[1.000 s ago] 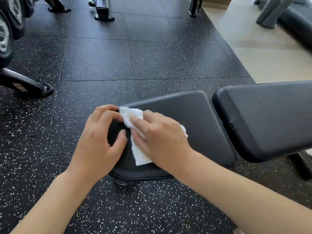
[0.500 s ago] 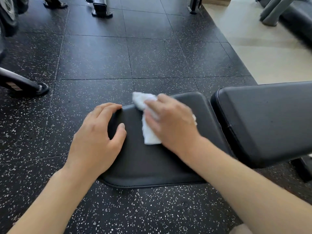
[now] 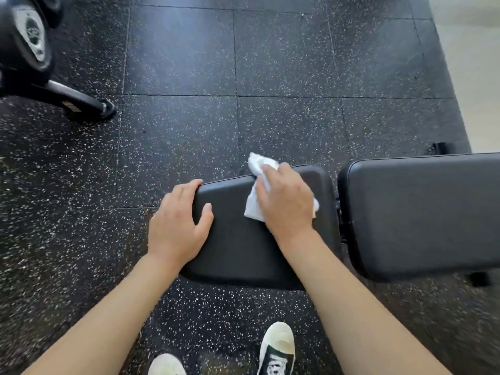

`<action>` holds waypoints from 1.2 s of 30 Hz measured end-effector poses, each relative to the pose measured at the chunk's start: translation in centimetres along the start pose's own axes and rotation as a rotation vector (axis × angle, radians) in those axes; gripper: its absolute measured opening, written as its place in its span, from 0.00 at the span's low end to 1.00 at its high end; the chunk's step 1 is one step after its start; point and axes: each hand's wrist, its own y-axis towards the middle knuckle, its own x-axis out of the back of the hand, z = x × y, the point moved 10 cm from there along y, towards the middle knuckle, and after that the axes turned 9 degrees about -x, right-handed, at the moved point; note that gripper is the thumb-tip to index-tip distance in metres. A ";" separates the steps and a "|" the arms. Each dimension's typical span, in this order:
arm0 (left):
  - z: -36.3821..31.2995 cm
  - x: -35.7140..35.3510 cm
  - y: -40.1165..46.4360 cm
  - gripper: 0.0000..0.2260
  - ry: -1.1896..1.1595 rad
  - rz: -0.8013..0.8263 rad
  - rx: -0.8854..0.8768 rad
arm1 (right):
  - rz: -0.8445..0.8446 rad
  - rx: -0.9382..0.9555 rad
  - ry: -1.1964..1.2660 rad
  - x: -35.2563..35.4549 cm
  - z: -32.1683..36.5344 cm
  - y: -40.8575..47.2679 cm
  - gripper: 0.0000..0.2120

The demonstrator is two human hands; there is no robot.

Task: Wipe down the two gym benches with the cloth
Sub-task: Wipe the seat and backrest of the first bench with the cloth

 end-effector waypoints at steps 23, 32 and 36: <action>3.2 -1.3 2.5 0.21 -0.163 0.076 0.252 | 0.479 0.152 -0.170 -7.3 10.4 2.8 0.17; 3.0 -0.8 2.5 0.18 -0.074 -0.005 0.307 | 0.533 0.126 -0.195 -3.4 -4.2 9.4 0.17; 3.0 -0.8 2.3 0.17 -0.044 -0.057 0.283 | 0.529 0.184 -0.139 -3.5 -2.8 8.9 0.15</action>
